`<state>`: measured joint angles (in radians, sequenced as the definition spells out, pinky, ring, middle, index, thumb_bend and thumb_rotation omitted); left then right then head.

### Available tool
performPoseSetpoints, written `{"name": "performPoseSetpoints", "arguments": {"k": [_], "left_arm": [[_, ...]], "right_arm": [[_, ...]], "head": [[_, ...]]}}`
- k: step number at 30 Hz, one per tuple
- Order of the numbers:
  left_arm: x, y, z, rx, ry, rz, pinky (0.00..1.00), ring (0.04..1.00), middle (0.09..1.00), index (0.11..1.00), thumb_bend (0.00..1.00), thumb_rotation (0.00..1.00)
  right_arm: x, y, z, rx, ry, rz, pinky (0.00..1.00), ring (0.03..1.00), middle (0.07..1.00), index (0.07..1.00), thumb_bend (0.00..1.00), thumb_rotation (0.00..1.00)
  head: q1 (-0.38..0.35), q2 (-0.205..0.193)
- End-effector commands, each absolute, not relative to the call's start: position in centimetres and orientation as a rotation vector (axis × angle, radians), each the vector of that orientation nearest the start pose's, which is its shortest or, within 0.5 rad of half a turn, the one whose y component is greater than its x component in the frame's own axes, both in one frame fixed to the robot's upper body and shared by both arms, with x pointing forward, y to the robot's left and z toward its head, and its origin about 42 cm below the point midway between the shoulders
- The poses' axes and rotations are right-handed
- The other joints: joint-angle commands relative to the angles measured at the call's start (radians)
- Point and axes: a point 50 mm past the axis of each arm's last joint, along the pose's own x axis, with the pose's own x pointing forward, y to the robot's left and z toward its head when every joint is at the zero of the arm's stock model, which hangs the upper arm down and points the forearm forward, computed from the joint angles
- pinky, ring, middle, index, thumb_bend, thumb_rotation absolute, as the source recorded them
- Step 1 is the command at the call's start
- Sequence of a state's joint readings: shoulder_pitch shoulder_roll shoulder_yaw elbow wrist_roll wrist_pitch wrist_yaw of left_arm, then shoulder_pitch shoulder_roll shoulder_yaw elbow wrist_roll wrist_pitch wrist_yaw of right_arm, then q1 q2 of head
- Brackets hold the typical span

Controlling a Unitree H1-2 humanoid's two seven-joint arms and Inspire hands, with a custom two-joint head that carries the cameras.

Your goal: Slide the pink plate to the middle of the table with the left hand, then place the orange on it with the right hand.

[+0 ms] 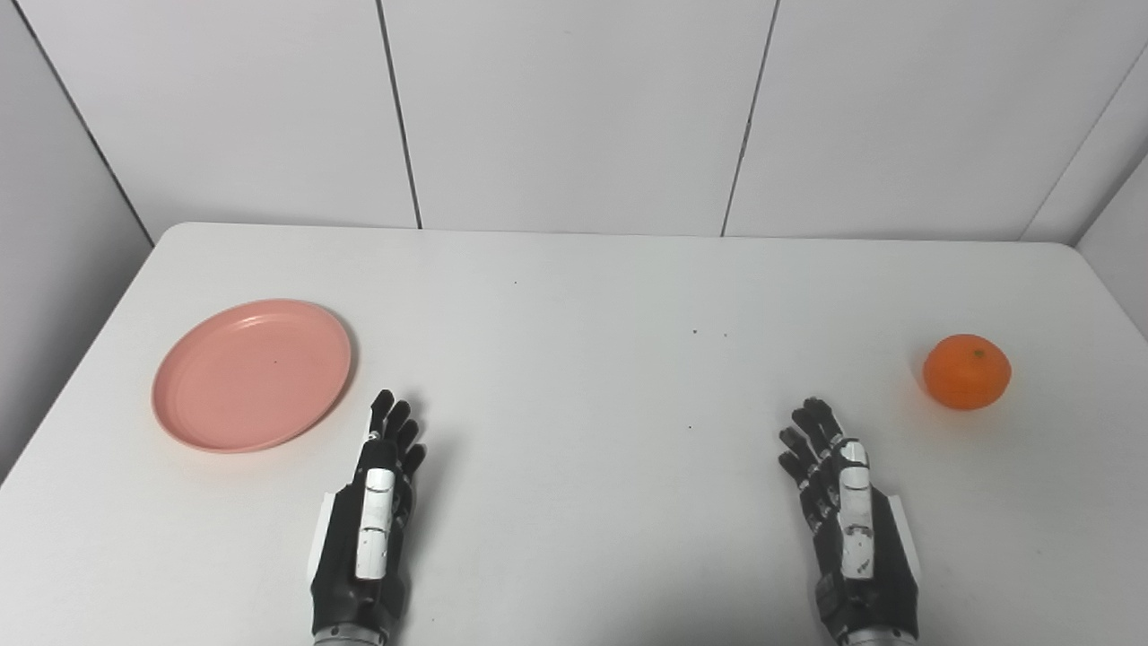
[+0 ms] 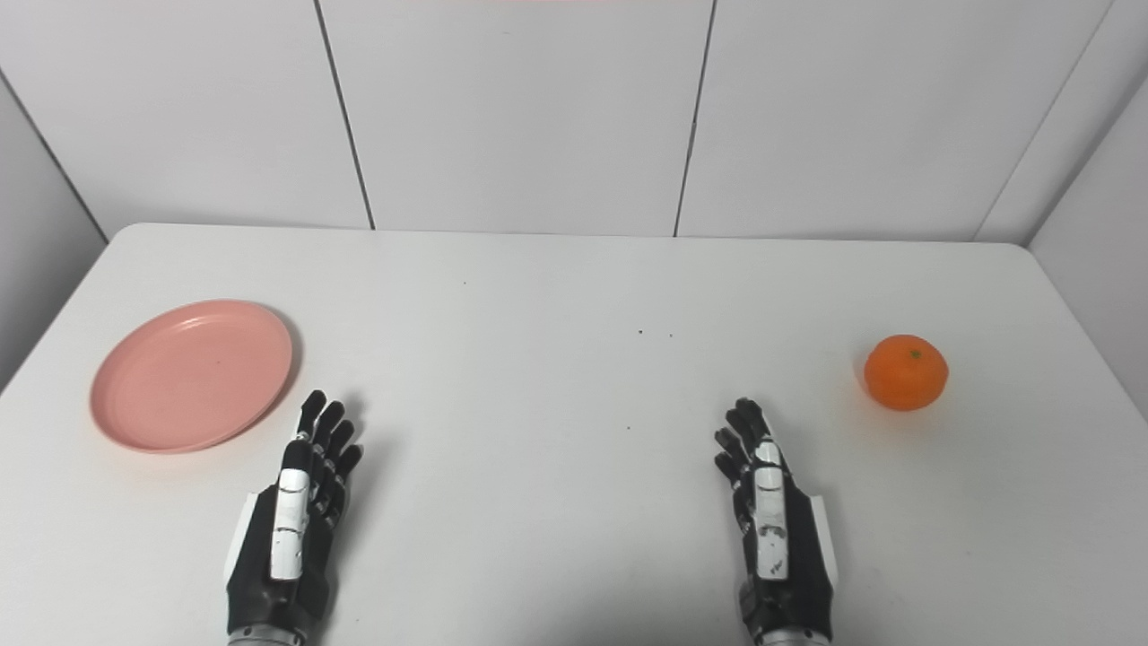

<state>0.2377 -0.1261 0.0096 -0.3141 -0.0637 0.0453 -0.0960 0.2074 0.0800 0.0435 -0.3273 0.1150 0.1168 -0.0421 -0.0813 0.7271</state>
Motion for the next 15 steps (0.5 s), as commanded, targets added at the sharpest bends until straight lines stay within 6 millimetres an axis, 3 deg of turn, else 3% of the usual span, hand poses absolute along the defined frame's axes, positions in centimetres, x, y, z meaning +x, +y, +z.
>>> {"name": "performPoseSetpoints", "arguments": {"k": [1,9,15], "left_arm": [[18.4,20.5,11.6,-0.119,-0.031,0.007,1.0,0.99,0.996,1.0,0.77,0.93],[18.4,20.2,11.4,-0.124,-0.02,0.003,1.0,0.985,0.99,1.0,0.77,0.93],[18.3,19.5,11.0,-0.138,-0.011,0.004,1.0,0.977,0.984,0.992,0.79,0.91]], "right_arm": [[18.8,-19.3,11.6,0.206,0.063,-0.056,0.92,0.912,0.92,0.905,0.83,0.99],[18.8,-19.6,11.5,0.202,0.068,-0.045,0.93,0.916,0.921,0.909,0.82,1.0],[18.7,-20.3,11.0,0.214,0.075,-0.043,0.95,0.926,0.93,0.912,0.81,1.0]], "head": [[0.002,0.0],[0.031,-0.018],[0.098,-0.048]]}}
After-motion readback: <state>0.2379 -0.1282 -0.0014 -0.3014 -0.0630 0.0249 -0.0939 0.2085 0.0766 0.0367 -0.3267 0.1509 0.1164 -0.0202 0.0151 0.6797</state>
